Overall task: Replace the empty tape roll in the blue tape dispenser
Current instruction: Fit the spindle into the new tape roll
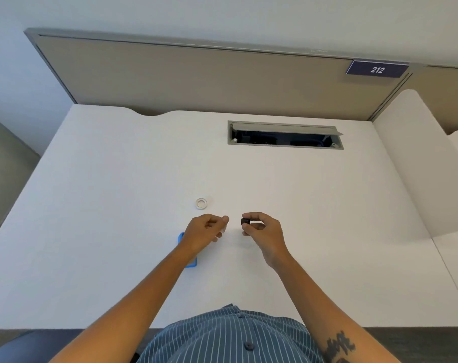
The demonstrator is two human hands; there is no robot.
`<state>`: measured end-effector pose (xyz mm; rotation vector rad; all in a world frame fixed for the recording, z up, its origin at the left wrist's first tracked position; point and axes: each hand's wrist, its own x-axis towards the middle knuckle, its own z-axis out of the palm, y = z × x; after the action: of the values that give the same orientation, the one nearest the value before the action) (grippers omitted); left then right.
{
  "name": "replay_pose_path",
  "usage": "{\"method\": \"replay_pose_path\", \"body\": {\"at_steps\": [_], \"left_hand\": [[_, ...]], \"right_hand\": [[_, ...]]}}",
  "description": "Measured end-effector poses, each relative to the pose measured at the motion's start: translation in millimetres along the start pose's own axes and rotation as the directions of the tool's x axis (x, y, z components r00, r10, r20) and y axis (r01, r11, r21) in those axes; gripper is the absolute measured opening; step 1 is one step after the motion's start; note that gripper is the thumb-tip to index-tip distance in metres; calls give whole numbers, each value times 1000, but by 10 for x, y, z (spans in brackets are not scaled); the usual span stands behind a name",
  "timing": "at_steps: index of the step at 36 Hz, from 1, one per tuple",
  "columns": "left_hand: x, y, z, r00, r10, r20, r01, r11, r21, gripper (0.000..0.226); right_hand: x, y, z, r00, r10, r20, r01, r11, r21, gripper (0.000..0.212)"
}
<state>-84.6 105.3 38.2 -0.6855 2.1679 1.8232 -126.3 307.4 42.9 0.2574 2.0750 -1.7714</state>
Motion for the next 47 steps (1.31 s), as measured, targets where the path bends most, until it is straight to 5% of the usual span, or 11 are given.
{"method": "replay_pose_path", "body": {"at_steps": [12,47], "left_hand": [[-160,8,-39,992,-119,-35,103,946,-306,53],[-566,193,32,999,-41,-6,35,908,-418,50]], "right_hand": [[-133,-91,43,978,-99,186,77,989,125,25],[-371,-256,107,954,-238,181,236,971,32,15]]}}
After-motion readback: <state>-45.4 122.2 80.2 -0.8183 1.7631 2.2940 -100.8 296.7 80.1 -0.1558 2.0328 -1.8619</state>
